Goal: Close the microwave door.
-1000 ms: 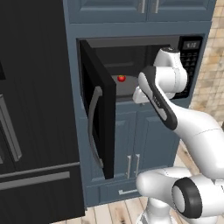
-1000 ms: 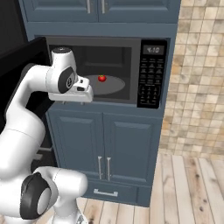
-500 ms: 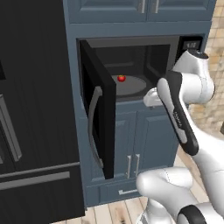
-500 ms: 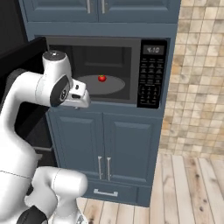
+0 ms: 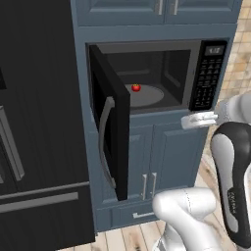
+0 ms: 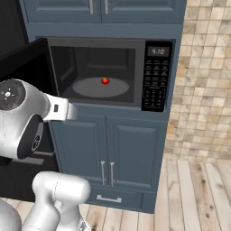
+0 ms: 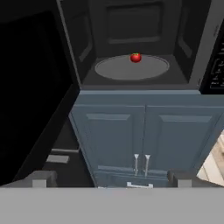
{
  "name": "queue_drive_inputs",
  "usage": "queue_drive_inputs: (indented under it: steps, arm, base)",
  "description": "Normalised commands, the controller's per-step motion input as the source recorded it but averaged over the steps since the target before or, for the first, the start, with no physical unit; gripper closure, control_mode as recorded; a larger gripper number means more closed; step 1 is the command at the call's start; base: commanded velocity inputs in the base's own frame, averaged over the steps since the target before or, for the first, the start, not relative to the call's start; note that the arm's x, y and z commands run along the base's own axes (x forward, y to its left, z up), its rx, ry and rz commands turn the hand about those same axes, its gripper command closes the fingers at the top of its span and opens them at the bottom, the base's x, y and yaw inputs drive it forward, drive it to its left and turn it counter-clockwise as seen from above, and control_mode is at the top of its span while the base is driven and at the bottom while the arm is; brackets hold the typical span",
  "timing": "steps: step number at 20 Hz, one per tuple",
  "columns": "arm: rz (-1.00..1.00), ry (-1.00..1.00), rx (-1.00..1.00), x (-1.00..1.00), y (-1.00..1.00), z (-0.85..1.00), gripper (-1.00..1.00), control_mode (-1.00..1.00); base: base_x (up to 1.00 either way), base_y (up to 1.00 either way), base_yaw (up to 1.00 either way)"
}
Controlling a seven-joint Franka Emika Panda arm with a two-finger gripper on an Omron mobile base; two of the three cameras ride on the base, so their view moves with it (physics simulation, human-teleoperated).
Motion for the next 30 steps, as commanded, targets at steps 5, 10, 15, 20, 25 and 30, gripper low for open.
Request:
queue_drive_inputs:
  steps: [5, 10, 15, 20, 25, 30]
  arm:
    - [-0.20, -0.36, 0.00, -1.00, 0.19, 0.50, -1.00, -1.00]
    - [-0.23, -0.20, -0.08, -1.00, 0.50, 0.18, -1.00, -1.00]
    - [-0.32, -0.13, -0.19, -0.84, 0.98, 0.06, -1.00, -1.00]
    - [-0.37, -0.02, -0.21, -0.58, 0.96, 0.00, -1.00, -1.00]
    - [-0.24, 0.01, -0.27, 0.20, 1.00, -0.16, -1.00, -1.00]
    - [-0.10, 0.11, -0.33, 0.88, 1.00, -0.43, -1.00, -1.00]
  base:
    - [0.00, 0.00, 0.00]
    - [0.00, 0.00, 0.00]
    - [0.00, 0.00, 0.00]
    - [0.00, 0.00, 0.00]
    - [0.00, 0.00, 0.00]
    - [0.00, 0.00, 0.00]
